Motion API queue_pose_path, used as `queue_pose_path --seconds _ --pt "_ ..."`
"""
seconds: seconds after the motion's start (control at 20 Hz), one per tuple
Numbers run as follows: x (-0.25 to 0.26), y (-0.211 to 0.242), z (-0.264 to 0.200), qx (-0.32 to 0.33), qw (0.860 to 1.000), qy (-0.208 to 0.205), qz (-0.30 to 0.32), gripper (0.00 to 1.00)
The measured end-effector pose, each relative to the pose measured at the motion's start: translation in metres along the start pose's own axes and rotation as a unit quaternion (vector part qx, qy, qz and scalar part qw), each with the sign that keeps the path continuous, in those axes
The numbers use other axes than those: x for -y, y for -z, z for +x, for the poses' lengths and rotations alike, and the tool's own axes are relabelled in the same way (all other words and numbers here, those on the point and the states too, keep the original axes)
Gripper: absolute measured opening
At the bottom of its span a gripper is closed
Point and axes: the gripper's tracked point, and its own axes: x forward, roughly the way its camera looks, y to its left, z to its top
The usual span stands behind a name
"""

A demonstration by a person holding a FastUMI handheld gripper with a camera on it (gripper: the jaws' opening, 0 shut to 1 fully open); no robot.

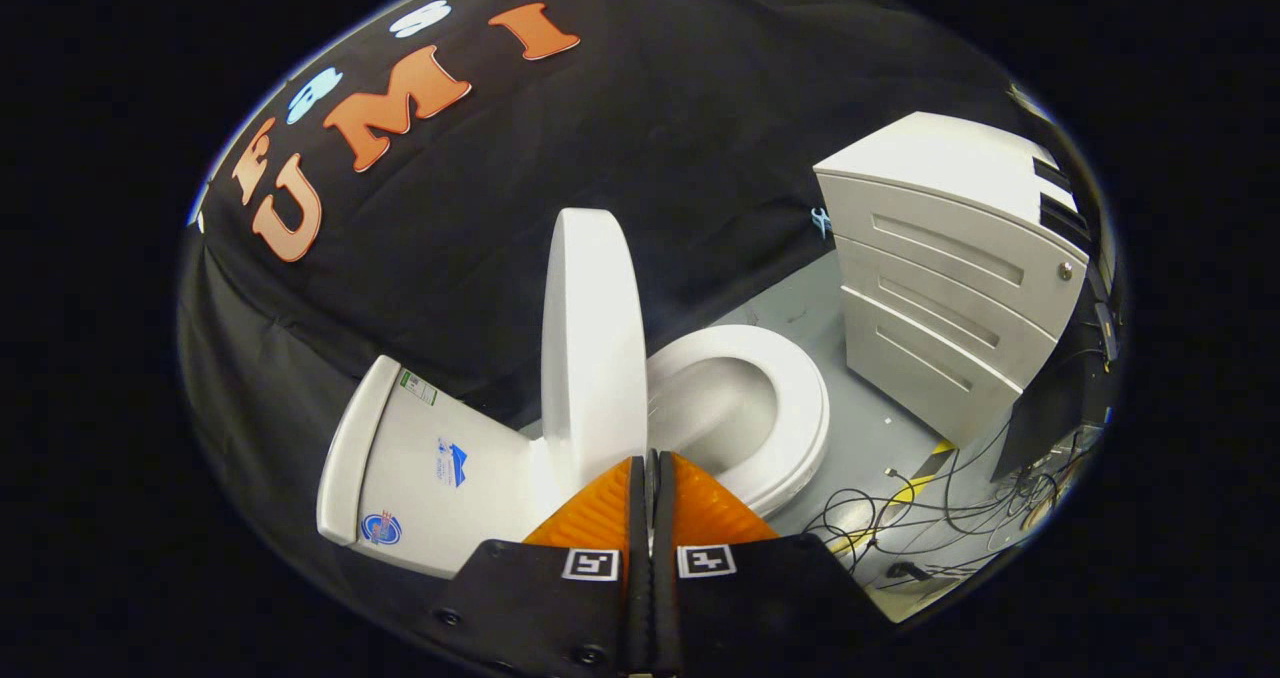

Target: Open the toilet lid.

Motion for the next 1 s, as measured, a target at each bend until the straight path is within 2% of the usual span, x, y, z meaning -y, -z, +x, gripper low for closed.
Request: queue_pose_path --seconds 0.25,0.5,1.0 --pt "-0.036 -0.002 -0.013 0.014 1.000 -0.013 -0.014 0.08" --pt "-0.070 0.002 -0.024 0.023 0.996 -0.008 -0.082 0.08" --pt "-0.138 0.023 -0.041 0.057 0.988 -0.029 -0.140 0.08"
